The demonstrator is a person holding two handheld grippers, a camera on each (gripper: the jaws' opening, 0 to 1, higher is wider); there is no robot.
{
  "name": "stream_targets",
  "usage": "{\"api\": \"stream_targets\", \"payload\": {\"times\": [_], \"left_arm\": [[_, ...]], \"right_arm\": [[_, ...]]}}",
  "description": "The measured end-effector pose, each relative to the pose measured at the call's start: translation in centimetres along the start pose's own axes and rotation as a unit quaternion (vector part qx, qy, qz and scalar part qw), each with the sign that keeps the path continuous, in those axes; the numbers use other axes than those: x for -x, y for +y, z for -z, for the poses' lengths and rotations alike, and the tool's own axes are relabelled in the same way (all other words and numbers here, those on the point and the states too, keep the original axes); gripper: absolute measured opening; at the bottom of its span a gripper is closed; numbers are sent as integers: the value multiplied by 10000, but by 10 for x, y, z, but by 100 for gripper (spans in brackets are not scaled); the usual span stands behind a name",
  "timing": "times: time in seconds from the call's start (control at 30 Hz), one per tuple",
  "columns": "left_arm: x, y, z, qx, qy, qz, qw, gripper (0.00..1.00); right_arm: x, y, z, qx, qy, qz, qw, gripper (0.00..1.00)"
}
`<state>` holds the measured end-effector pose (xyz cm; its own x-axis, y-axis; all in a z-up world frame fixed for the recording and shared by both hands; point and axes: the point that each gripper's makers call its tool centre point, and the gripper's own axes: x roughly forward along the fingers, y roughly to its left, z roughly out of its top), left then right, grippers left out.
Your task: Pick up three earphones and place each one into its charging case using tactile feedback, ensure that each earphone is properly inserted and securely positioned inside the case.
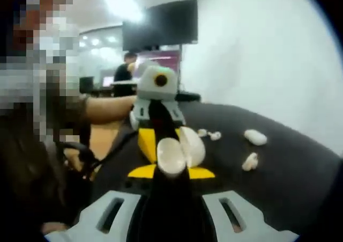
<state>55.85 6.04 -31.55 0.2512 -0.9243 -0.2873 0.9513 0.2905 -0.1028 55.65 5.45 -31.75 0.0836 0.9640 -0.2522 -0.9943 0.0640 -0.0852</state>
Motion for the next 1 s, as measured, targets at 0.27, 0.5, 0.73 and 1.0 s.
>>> {"api": "stream_targets", "payload": {"times": [0.27, 0.5, 0.73, 1.0], "left_arm": [[1, 0, 1, -81, -47, -59, 9999, 18], [-1, 3, 0, -326, -97, -95, 9994, 18], [-3, 4, 0, -398, -102, -147, 9990, 18], [-5, 7, 2, -461, -43, -248, 9986, 18]], "right_arm": [[15, -7, -13, -411, -225, 135, 9988, 25], [81, -75, -58, -2026, -1282, 1990, 9502, 24], [63, -118, -50, -2562, -367, 3050, 9165, 17], [11, -124, -7, -2157, 1166, 3177, 9160, 14]]}}
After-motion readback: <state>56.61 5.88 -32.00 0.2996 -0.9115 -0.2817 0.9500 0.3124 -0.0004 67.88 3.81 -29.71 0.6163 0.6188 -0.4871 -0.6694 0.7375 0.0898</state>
